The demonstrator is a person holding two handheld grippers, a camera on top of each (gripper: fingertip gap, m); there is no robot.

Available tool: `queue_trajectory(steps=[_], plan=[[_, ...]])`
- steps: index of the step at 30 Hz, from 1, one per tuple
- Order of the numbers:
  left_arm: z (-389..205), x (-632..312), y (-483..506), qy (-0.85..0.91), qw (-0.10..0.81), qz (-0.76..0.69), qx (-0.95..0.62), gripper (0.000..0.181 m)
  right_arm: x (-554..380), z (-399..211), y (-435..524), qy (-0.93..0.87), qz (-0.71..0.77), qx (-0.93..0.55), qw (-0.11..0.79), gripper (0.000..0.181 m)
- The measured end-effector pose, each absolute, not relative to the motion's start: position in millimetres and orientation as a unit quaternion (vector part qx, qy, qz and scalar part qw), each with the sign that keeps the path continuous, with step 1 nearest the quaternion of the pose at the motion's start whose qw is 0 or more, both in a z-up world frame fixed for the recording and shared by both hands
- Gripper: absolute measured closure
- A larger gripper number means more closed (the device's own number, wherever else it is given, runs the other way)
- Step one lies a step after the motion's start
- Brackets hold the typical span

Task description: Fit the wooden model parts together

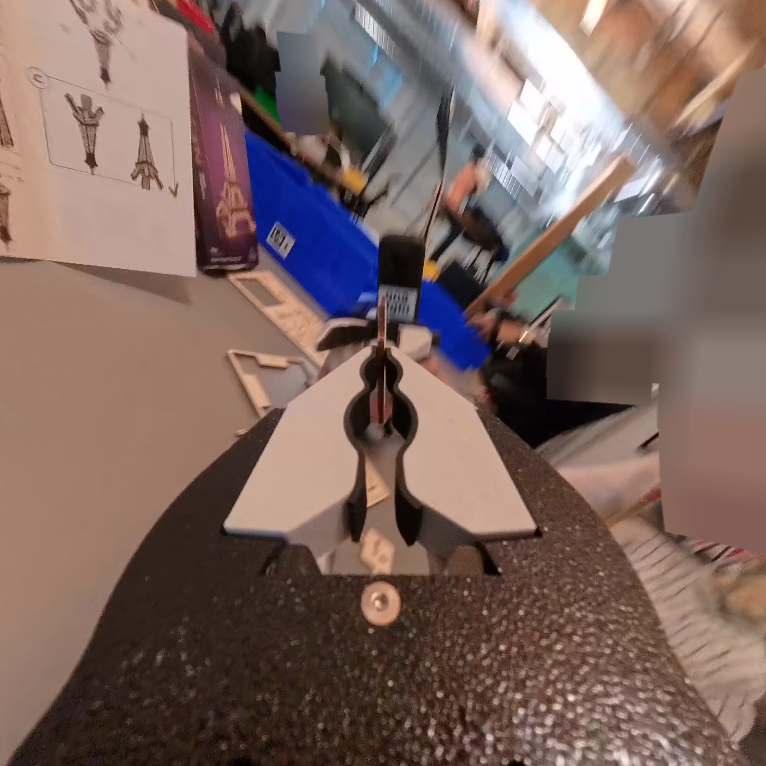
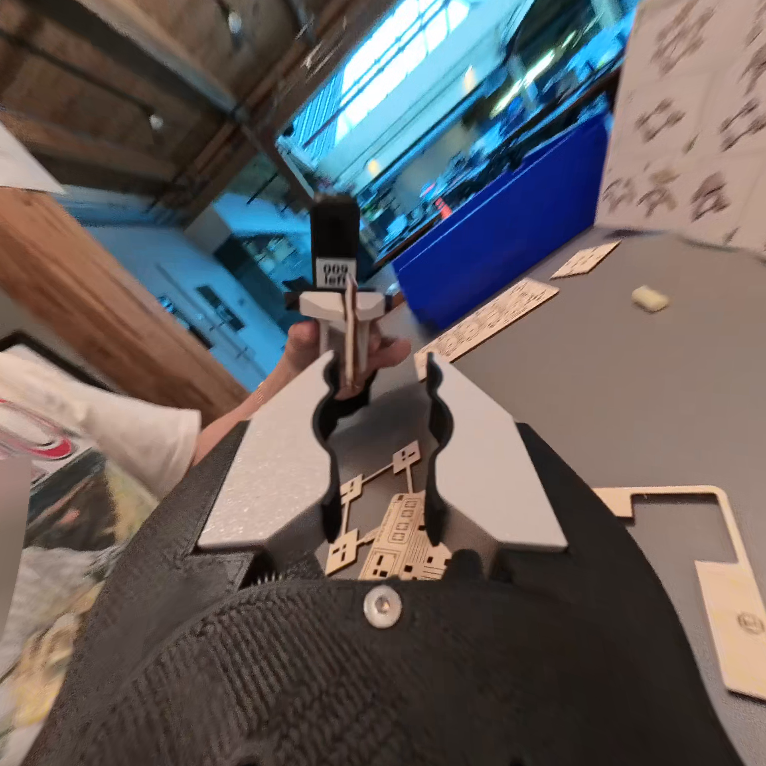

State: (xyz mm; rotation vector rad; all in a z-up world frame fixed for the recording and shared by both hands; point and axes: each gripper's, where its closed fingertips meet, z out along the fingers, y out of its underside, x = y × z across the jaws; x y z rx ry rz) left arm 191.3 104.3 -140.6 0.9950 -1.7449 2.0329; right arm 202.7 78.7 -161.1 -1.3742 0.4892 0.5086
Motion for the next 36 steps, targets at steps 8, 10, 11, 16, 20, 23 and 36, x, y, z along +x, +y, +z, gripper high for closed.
queue_trajectory(steps=[8,10,11,16,20,23,36], plan=[[-127,170,93,-0.468,0.151,0.789,0.368,0.181,180,-147,71,0.235,0.171,-0.585,0.757,0.138],[-133,164,83,-0.483,0.134,0.787,0.359,0.181,175,-134,69,0.232,0.191,-0.549,0.78,0.146],[-135,162,80,-0.49,0.123,0.787,0.355,0.181,173,-128,68,0.228,0.2,-0.533,0.79,0.15],[-132,155,77,-0.51,0.073,0.786,0.342,0.181,159,-135,73,0.204,0.19,-0.571,0.772,0.177],[-135,154,79,-0.593,0.012,0.737,0.324,0.166,150,-131,70,0.176,0.186,-0.589,0.767,0.18],[-141,158,90,-0.674,-0.082,0.665,0.31,0.162,150,-156,68,0.212,0.217,-0.646,0.7,0.18],[-154,129,76,-0.752,0.051,0.612,0.24,0.181,122,-167,68,0.144,0.277,-0.685,0.658,0.181]])
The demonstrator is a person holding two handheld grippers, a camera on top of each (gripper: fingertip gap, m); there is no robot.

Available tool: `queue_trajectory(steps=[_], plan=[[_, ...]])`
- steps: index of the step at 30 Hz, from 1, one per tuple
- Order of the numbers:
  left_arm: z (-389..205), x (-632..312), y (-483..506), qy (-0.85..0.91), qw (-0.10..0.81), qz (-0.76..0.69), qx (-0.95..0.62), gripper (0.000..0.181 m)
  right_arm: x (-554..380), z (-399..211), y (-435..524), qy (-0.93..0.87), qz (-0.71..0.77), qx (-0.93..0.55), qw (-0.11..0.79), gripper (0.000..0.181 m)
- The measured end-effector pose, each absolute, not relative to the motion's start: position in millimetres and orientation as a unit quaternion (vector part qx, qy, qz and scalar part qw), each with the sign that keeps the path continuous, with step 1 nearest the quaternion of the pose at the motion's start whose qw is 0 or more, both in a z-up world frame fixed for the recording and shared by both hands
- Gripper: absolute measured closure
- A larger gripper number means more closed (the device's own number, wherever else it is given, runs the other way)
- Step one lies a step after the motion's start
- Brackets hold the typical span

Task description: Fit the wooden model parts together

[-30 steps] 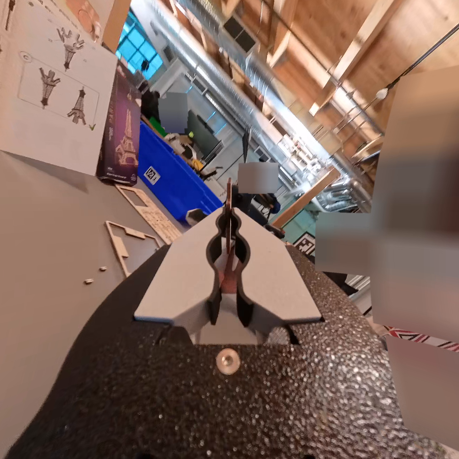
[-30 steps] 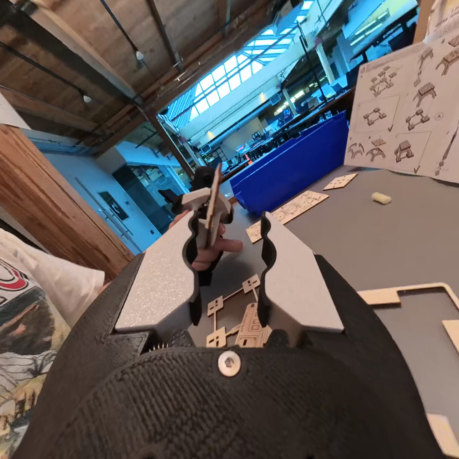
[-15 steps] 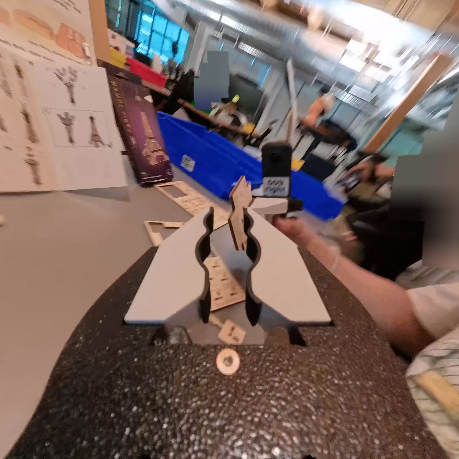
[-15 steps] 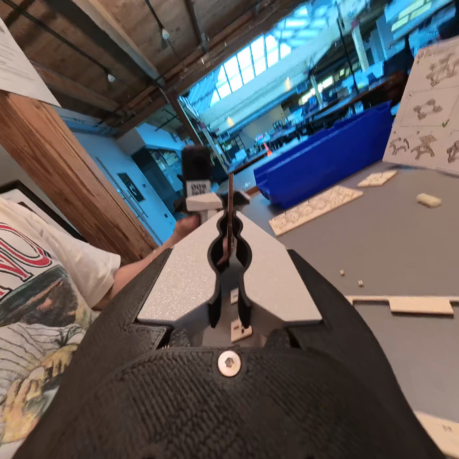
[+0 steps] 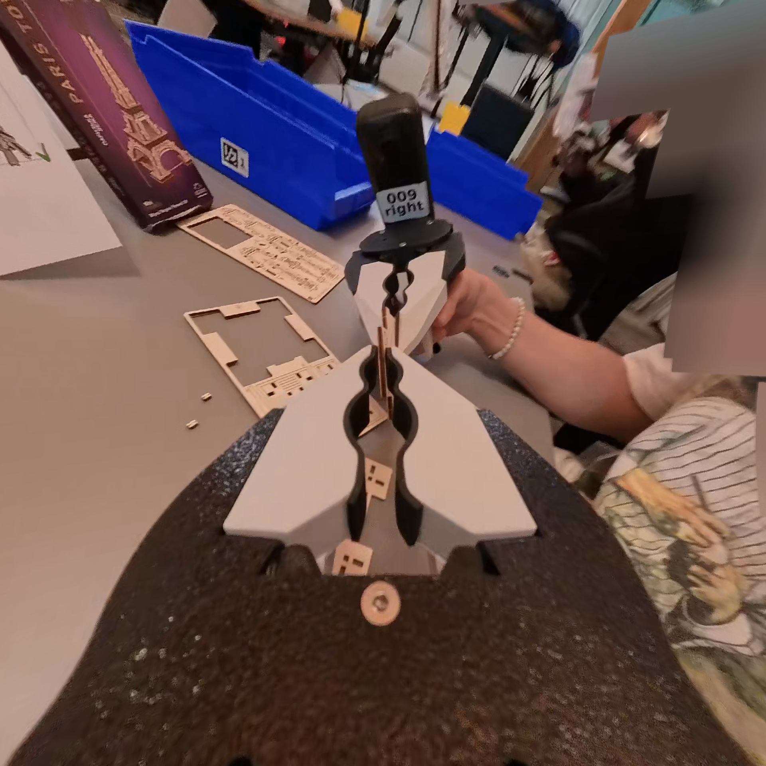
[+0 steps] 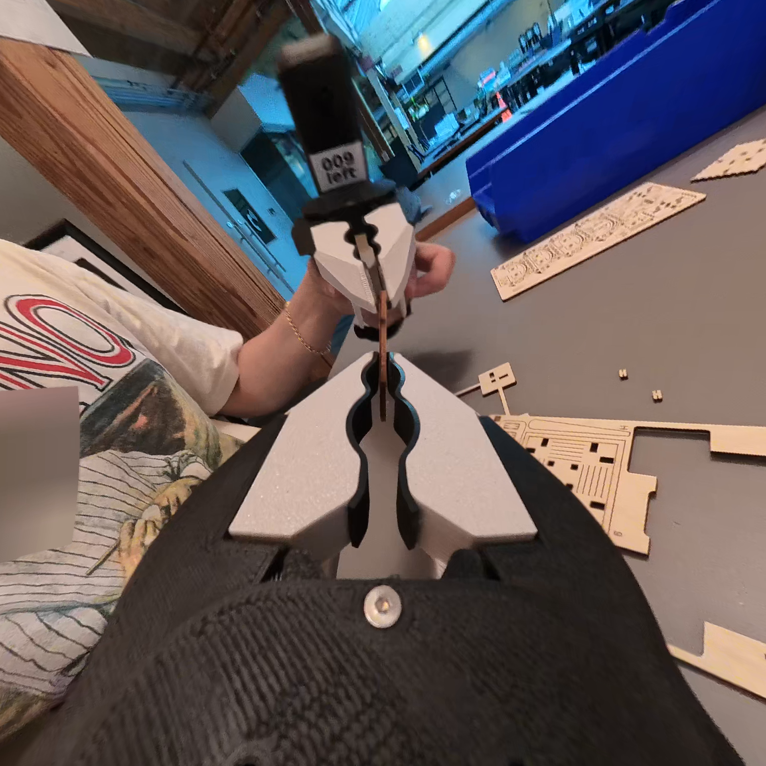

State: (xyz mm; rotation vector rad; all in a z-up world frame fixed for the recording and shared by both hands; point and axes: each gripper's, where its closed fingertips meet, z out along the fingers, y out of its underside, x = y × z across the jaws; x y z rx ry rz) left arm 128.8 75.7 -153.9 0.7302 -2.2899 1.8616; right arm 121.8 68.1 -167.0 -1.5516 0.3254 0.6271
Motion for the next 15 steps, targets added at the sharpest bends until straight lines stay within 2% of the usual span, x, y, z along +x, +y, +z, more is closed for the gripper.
queue_trajectory(steps=[5,9,15], plan=[[-149,133,74,-0.7,0.092,0.655,0.268,0.181,127,-161,64,0.142,0.276,-0.663,0.681,0.18],[-154,138,75,-0.677,0.097,0.666,0.296,0.181,136,-147,61,0.154,0.27,-0.622,0.719,0.162],[-163,137,76,-0.683,0.091,0.656,0.308,0.181,143,-160,67,0.166,0.204,-0.657,0.707,0.178]])
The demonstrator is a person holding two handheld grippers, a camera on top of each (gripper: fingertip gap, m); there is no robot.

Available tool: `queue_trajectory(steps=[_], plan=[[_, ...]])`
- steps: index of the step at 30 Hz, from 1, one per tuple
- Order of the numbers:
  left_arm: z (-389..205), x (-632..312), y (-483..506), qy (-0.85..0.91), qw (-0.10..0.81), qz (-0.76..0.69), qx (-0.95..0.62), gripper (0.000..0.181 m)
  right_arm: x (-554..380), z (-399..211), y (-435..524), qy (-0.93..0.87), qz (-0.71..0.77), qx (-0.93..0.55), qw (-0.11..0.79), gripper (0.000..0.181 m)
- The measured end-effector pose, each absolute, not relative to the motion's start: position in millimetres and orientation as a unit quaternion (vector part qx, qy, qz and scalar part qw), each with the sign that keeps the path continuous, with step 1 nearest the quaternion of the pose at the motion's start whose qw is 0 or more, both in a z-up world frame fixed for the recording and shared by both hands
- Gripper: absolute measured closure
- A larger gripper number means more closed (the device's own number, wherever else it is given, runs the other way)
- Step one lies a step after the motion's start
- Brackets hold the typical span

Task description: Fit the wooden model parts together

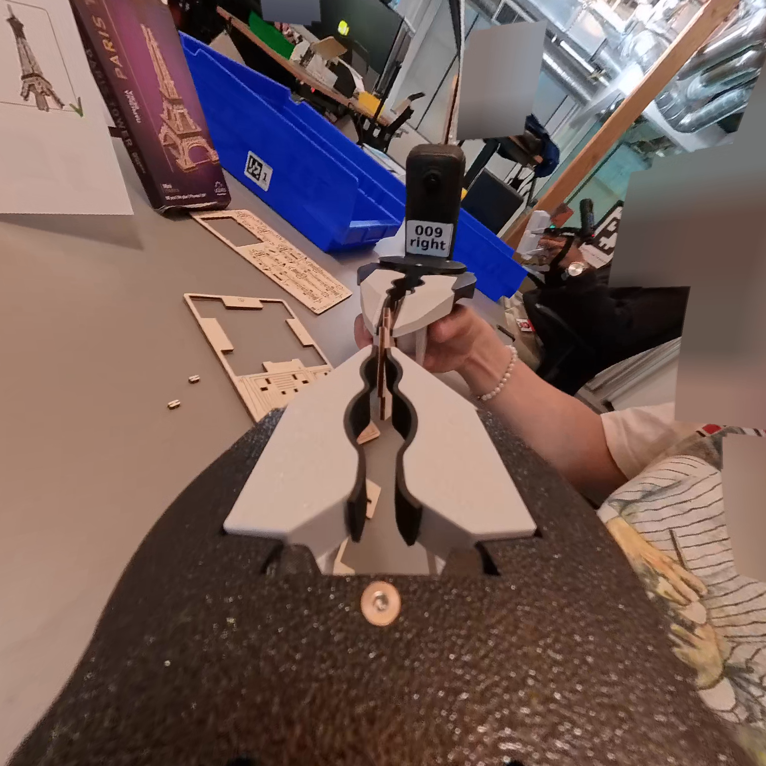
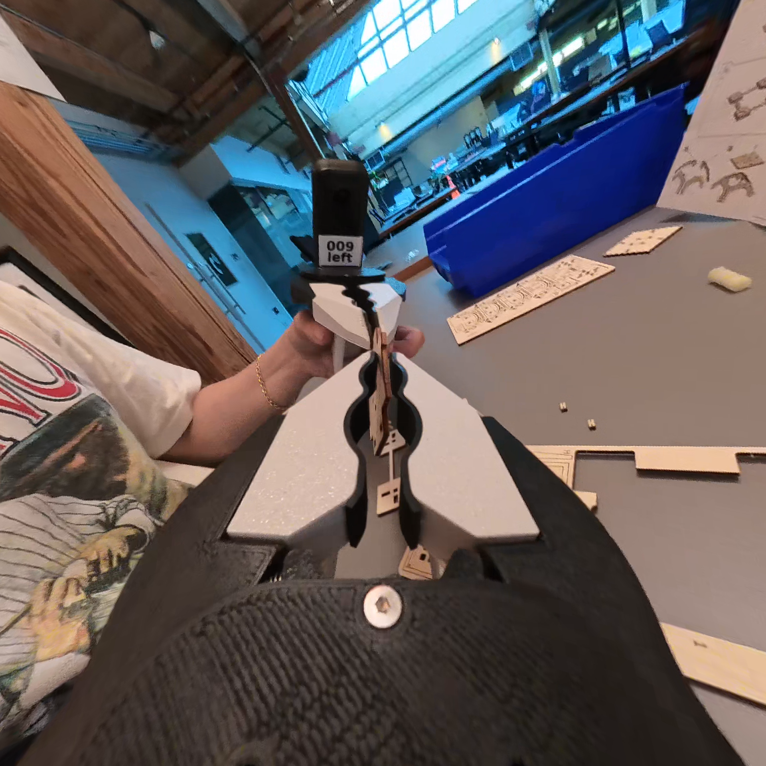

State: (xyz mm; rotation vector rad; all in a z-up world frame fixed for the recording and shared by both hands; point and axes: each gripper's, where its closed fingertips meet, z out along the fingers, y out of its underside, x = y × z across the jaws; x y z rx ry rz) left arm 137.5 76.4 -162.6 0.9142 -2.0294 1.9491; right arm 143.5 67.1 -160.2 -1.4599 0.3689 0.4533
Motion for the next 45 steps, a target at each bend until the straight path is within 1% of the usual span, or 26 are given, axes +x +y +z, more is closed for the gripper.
queue_trajectory(steps=[2,3,5,7,8,9,10,13,17,24,28,40,45], plan=[[-165,137,78,-0.685,0.088,0.653,0.309,0.181,143,-163,70,0.172,0.214,-0.66,0.699,0.178],[-167,137,78,-0.687,0.085,0.651,0.312,0.181,141,-166,72,0.174,0.221,-0.664,0.693,0.174],[-175,136,78,-0.701,0.077,0.637,0.311,0.181,136,-173,74,0.171,0.232,-0.68,0.674,0.181],[-187,135,79,-0.728,0.059,0.608,0.311,0.181,136,-183,75,0.187,0.245,-0.699,0.645,0.181],[-194,138,80,-0.743,0.036,0.589,0.316,0.177,138,-189,75,0.208,0.251,-0.702,0.633,0.181],[-199,142,82,-0.756,0.008,0.571,0.32,0.162,143,-194,74,0.232,0.255,-0.701,0.624,0.181],[-202,145,84,-0.768,-0.021,0.553,0.321,0.154,147,-200,73,0.257,0.257,-0.702,0.612,0.181],[-205,156,86,-0.786,-0.084,0.519,0.325,0.156,155,-221,68,0.304,0.227,-0.73,0.569,0.181],[-212,168,83,-0.802,-0.111,0.481,0.336,0.156,161,-227,65,0.334,0.227,-0.726,0.557,0.181],[-232,178,76,-0.821,-0.128,0.441,0.338,0.158,165,-228,62,0.348,0.228,-0.717,0.559,0.18],[-236,177,73,-0.817,-0.103,0.451,0.345,0.163,166,-232,62,0.356,0.228,-0.72,0.551,0.18],[-238,180,72,-0.813,-0.083,0.455,0.353,0.156,167,-234,63,0.361,0.231,-0.721,0.545,0.18],[-239,179,72,-0.806,-0.066,0.464,0.361,0.158,166,-234,63,0.359,0.232,-0.722,0.544,0.18]])
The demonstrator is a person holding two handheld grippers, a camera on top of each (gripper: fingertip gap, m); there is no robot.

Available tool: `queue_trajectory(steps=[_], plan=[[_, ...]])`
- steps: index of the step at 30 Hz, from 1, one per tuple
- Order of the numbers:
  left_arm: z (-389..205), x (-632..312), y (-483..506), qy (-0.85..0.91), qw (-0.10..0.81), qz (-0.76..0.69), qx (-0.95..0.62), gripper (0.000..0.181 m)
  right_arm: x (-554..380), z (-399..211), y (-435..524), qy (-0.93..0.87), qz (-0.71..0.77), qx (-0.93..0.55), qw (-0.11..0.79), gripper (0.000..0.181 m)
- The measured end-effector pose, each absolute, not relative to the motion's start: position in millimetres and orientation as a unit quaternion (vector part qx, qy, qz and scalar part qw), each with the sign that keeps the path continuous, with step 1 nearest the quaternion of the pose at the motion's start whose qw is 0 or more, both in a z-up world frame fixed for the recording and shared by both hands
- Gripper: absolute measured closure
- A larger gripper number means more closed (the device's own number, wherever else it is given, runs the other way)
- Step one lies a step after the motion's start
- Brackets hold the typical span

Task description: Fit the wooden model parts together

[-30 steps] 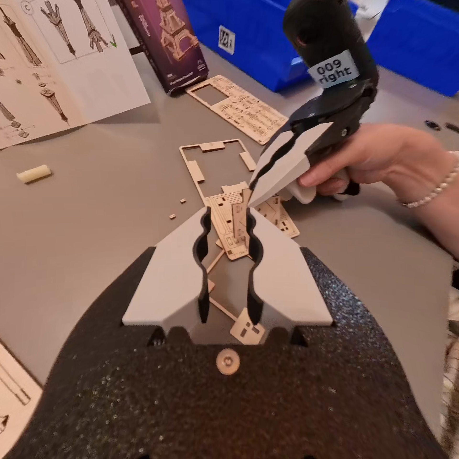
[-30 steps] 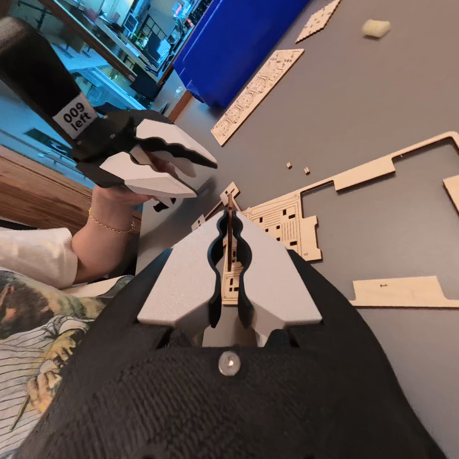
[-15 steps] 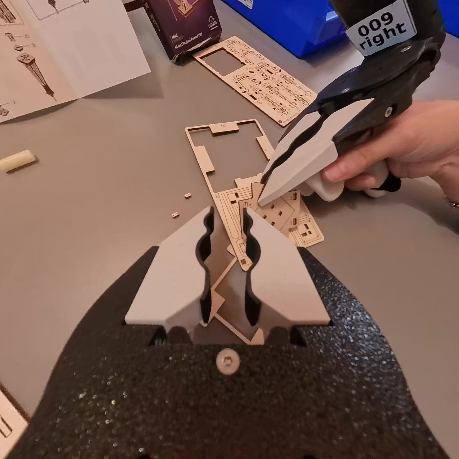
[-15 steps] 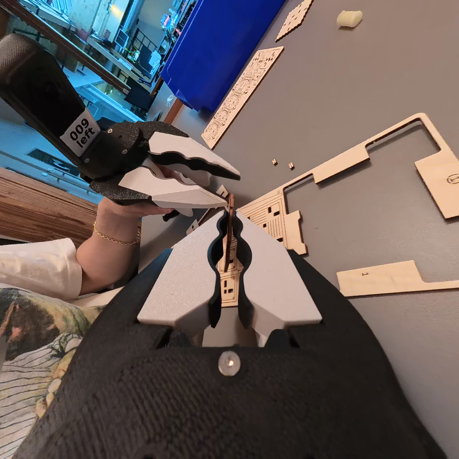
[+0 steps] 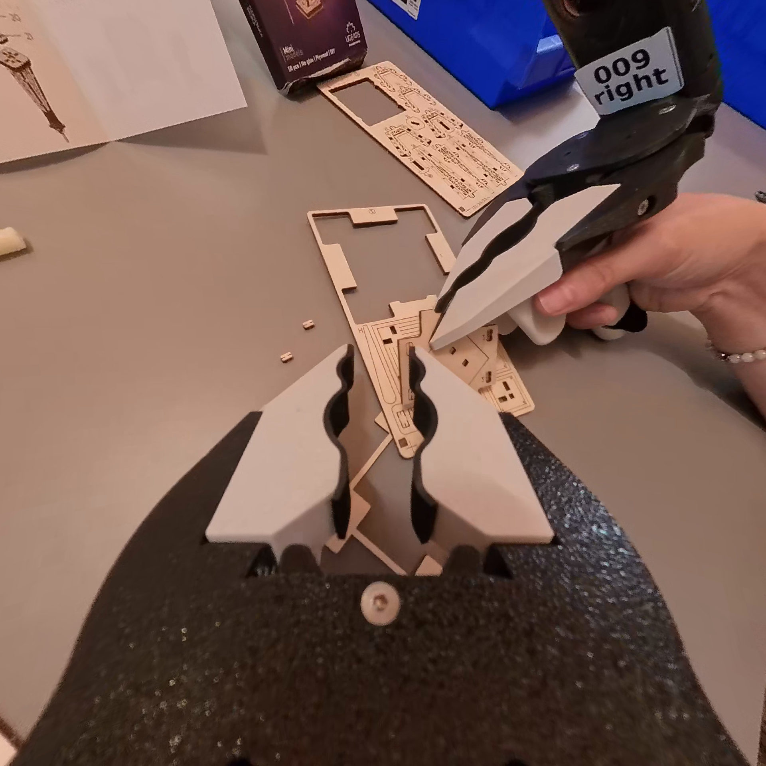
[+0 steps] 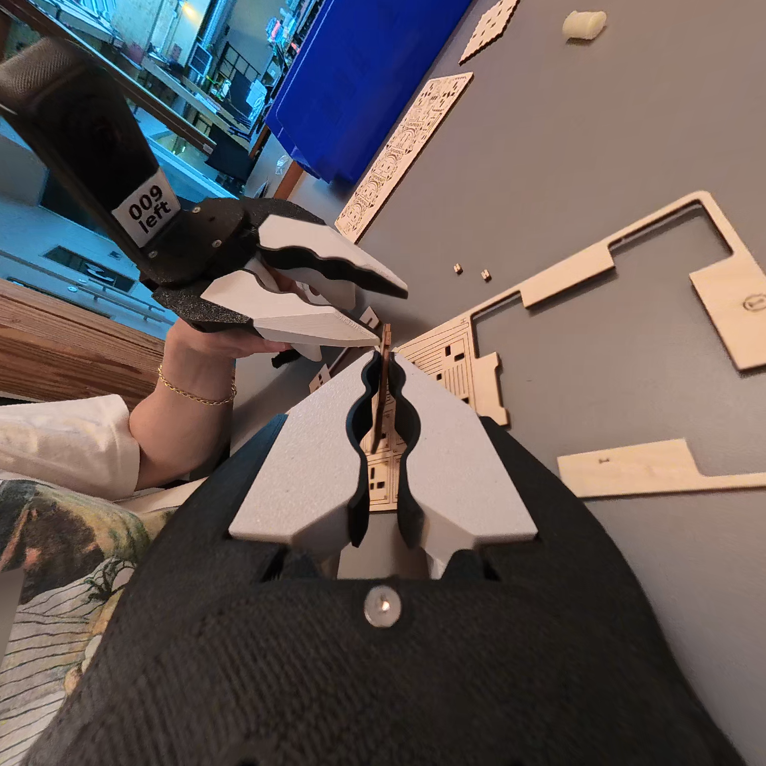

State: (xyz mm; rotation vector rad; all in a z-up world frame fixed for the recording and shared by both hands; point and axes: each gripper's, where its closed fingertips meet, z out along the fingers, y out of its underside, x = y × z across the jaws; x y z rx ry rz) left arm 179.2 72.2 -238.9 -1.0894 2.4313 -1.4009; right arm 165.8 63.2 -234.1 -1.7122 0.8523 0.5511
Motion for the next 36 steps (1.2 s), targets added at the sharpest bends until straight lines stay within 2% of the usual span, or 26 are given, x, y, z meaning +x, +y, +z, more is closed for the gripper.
queue_trajectory(steps=[4,9,17,22,25,27,29,33,36], plan=[[-242,179,72,0.819,0.062,-0.444,-0.359,0.158,166,-237,64,0.364,0.238,-0.722,0.538,0.18],[-248,190,82,0.859,0.05,-0.36,-0.362,0.13,166,-240,64,0.368,0.24,-0.725,0.53,0.179],[-253,191,77,0.906,-0.012,-0.276,-0.321,0.134,167,-242,63,0.375,0.235,-0.728,0.524,0.178],[-256,188,74,0.912,-0.044,-0.266,-0.31,0.141,168,-244,63,0.378,0.228,-0.732,0.519,0.177],[-257,189,74,0.909,-0.049,-0.276,-0.31,0.139,168,-244,63,0.378,0.227,-0.733,0.519,0.177],[-256,193,76,0.907,-0.043,-0.291,-0.3,0.13,168,-243,63,0.376,0.226,-0.733,0.52,0.177],[-254,200,83,0.906,-0.009,-0.298,-0.3,0.111,166,-241,64,0.37,0.231,-0.731,0.525,0.178],[-253,197,84,0.9,-0.009,-0.315,-0.302,0.113,163,-240,65,0.359,0.235,-0.734,0.527,0.179],[-259,198,90,0.891,-0.039,-0.308,-0.332,0.101,161,-240,67,0.352,0.237,-0.739,0.524,0.179]])
